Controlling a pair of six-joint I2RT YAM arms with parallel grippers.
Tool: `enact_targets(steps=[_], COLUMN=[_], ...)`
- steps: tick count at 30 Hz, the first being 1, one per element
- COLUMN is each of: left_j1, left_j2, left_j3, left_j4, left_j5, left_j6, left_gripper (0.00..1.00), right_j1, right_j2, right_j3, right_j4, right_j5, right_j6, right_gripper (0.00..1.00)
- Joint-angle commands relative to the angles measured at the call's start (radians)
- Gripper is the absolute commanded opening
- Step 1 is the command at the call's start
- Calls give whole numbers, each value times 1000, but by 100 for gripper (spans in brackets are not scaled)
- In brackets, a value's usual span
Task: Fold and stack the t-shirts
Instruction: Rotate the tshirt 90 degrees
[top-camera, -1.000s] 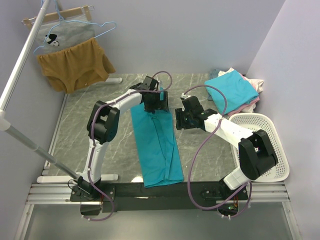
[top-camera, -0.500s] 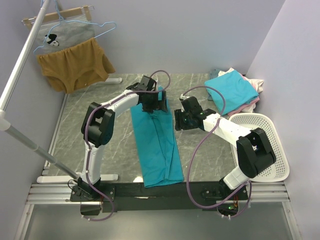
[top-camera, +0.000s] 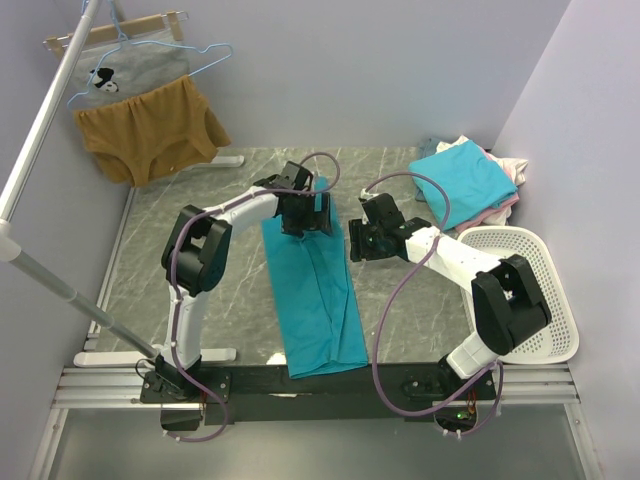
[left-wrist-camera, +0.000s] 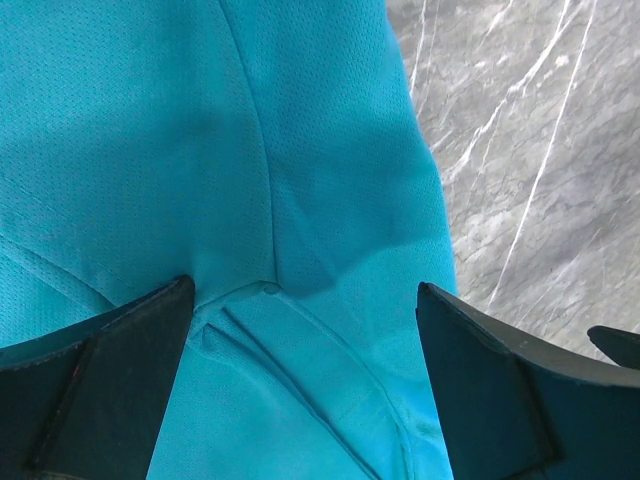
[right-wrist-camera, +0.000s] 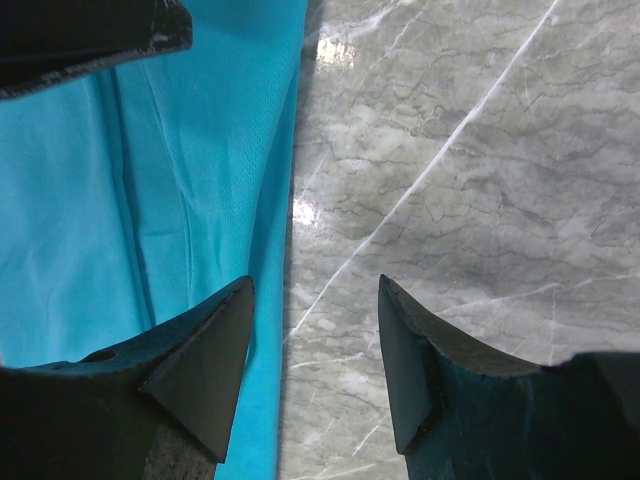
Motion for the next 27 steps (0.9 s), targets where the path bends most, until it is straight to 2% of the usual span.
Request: enact_targets(steps=[1,9,12,17,23,27], left_j1=[-16,19,60,114,126,126], left_j2=[-47,-52,-61,-35,40,51], left_j3=[-4,183,184,174,198,165], left_j4=[-1,-45,-21,42,36,70], left_j5=[-34,-161,-168,-86,-74,-76], left_j6=[-10,-10,-23,-25,-20,-28], left_gripper=[99,99,99,99,100,100], right_j1=[-7,-6,-5,-4,-4,-1], right_j2=[-8,-103,-122,-107,-53,-1], right_j3=[1,-32,-55,-59,-61,-55], right_j4=[26,90,115,133,216,250], right_j5=[-1,-104,-124,-165,-366,-437], right_j6=[10,25,31,37,77,91], right_gripper=[59,60,61,61,61,61])
